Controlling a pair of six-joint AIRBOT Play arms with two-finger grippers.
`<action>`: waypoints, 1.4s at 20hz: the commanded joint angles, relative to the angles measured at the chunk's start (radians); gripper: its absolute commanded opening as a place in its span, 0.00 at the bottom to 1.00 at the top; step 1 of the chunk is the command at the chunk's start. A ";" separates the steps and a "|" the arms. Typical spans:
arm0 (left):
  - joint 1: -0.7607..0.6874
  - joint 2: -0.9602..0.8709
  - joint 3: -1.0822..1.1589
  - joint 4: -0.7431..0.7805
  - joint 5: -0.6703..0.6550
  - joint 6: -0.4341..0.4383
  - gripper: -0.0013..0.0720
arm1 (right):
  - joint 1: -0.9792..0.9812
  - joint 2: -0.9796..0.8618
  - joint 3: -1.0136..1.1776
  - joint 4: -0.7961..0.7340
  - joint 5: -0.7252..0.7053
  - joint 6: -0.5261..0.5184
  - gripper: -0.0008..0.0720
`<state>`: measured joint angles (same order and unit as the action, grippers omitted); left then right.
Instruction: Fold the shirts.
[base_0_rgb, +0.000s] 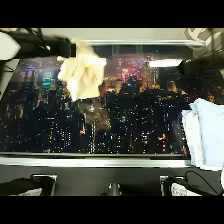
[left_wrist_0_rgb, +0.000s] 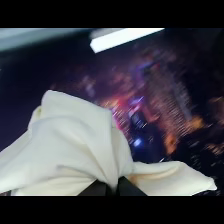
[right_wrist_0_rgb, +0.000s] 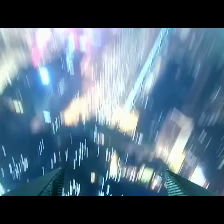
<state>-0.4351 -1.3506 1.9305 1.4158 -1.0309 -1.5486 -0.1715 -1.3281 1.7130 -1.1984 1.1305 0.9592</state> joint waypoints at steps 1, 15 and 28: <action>-0.174 0.165 0.003 0.017 0.087 -0.041 0.05 | 0.000 0.167 0.039 -0.024 -0.044 -0.017 0.96; -0.271 -0.116 -0.776 -0.203 0.055 -0.332 0.28 | 0.000 0.198 -0.521 -0.052 0.350 -0.010 0.90; 0.019 0.124 -0.941 -0.175 -0.277 -0.119 0.81 | 0.256 0.149 -0.900 0.164 0.248 -0.119 0.94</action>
<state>-0.4385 -1.2716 1.1332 1.3266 -1.3430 -1.6775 -0.0143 -1.1748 0.8715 -1.0512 1.4281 0.8566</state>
